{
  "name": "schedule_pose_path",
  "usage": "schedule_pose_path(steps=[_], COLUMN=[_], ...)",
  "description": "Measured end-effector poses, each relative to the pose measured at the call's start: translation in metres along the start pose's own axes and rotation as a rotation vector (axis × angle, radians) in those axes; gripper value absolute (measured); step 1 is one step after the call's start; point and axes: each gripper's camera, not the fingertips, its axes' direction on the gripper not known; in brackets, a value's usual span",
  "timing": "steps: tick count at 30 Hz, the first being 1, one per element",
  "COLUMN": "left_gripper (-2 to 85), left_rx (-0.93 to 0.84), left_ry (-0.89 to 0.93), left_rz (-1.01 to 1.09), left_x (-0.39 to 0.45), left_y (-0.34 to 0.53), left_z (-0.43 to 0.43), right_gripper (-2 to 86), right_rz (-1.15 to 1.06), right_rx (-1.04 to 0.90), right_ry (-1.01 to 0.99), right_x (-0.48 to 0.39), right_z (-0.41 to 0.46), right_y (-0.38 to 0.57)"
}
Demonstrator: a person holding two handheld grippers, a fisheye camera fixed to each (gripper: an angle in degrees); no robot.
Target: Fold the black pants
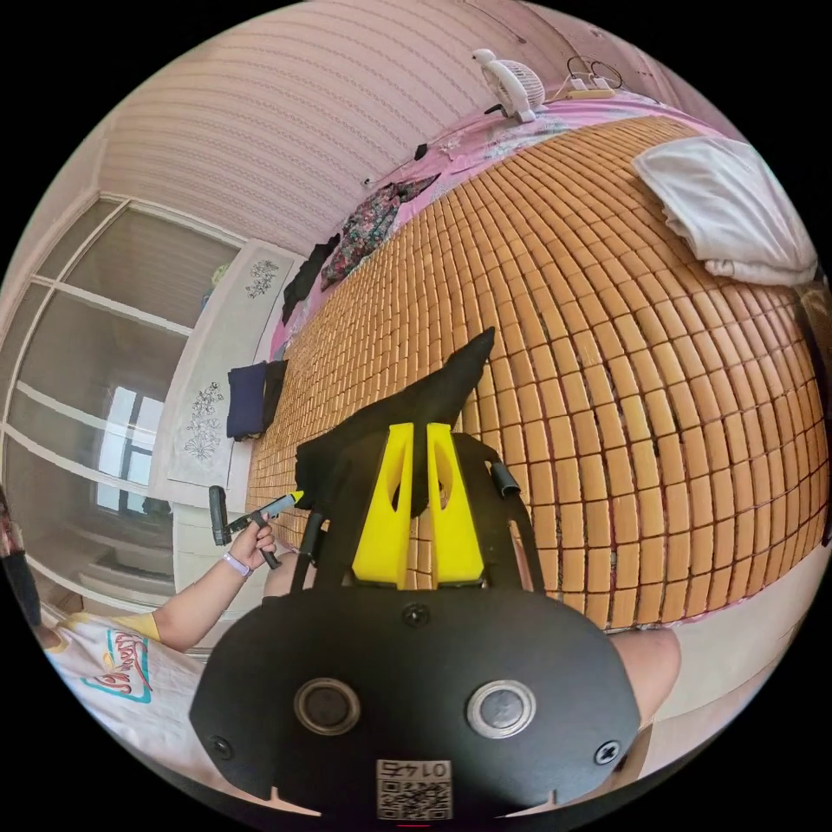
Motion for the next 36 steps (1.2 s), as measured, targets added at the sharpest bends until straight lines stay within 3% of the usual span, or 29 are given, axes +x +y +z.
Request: schedule_pose_path(steps=[5, 9, 11, 13, 15, 18, 24, 28, 33, 36], left_gripper=[3.6, 3.6, 3.7, 3.7, 3.8, 4.8, 9.5, 10.1, 7.8, 6.8], left_rx=[-0.011, 0.009, 0.028, 0.041, 0.059, 0.073, 0.071, 0.023, -0.164, -0.125], left_ry=[0.122, 0.154, 0.133, 0.115, 0.098, 0.133, 0.238, 0.185, 0.311, 0.26], left_rz=[0.062, 0.091, 0.073, 0.048, 0.015, -0.009, -0.023, 0.006, 0.016, 0.048], left_x=[0.04, 0.039, 0.026, 0.012, -0.003, -0.01, 0.009, 0.019, 0.014, 0.02], left_y=[-0.02, -0.02, -0.017, -0.013, -0.011, -0.016, -0.043, -0.051, -0.049, -0.04], left_z=[0.019, 0.008, -0.003, -0.013, -0.023, -0.022, 0.003, 0.017, 0.025, 0.015], right_gripper=[3.5, 6.5, 7.7, 8.8, 9.2, 9.8, 10.6, 11.0, 9.3, 7.5], right_rz=[-0.331, -0.63, -0.691, -0.645, -0.587, -0.448, -0.224, -0.074, -0.123, -0.238], right_rx=[-0.016, -0.27, -0.403, -0.509, -0.514, -0.421, -0.17, -0.237, -0.292, -0.328], right_ry=[-0.067, -0.107, -0.029, 0.087, 0.031, 0.005, 0.162, 0.108, 0.11, 0.069], right_x=[-0.105, -0.192, -0.2, -0.184, -0.167, -0.131, -0.068, -0.034, -0.046, -0.062], right_z=[-0.008, 0.071, 0.117, 0.154, 0.152, 0.126, 0.075, 0.091, 0.105, 0.103], right_y=[-0.022, 0.016, 0.04, 0.06, 0.066, 0.062, 0.046, 0.047, 0.061, 0.061])
